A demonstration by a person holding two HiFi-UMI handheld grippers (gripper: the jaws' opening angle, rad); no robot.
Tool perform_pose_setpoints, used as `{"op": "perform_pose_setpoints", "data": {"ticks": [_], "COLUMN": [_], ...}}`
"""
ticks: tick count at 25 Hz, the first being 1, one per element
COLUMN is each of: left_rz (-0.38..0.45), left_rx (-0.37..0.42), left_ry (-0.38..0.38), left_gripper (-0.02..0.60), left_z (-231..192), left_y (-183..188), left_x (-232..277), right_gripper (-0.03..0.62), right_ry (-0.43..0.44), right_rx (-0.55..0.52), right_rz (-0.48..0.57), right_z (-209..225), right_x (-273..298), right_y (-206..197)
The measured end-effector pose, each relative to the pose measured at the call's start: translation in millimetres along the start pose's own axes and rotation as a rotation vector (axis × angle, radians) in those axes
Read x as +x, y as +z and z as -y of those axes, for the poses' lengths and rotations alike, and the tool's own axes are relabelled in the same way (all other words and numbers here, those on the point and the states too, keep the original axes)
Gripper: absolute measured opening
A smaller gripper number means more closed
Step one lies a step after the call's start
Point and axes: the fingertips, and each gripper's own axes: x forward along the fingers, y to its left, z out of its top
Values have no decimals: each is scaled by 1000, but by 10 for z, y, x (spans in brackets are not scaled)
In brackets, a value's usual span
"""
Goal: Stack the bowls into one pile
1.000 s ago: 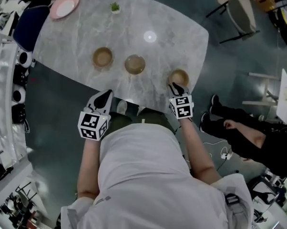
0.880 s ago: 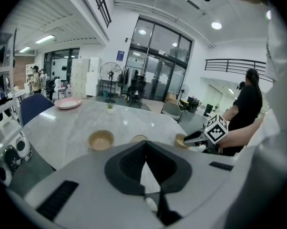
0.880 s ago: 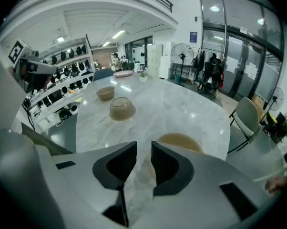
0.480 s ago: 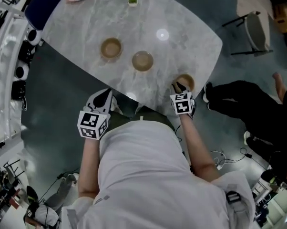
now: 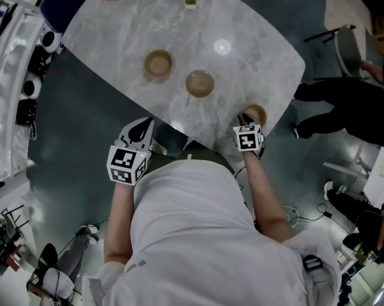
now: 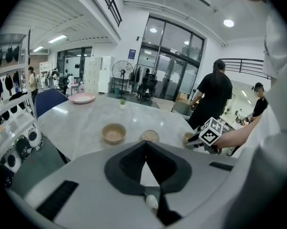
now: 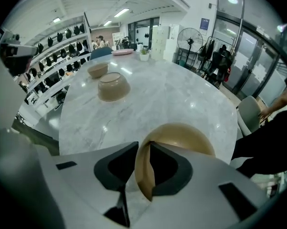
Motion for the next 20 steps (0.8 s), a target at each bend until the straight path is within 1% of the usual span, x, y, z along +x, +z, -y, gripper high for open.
{"op": "perform_pose_setpoints", "data": {"ticks": [7,11,14,17,20], "left_rz": [9,25,39,58,69], "left_rx": [-12,-19,-30,-50,-60], "left_ry": [-3,-1,7,8,10], "left_gripper": [2,2,2,3,3], "left_z": [-124,-189,-272,-416,-607], "left_y": [-26,-53,-115,-120,-138], "left_x": [-72,-149,-165,-232,-414], "right_gripper": [57,35,31,31,31], "right_ry": [-52,-91,-101,-110,-117], "right_rx": [16,1,-12,-30,-53], "right_rz": [9,31,42,55,68], "right_z": [35,20,-34,-136,-346], "right_x": [-58,-149,-111,-111,-181], "right_y": [49,148,210,375,595]}}
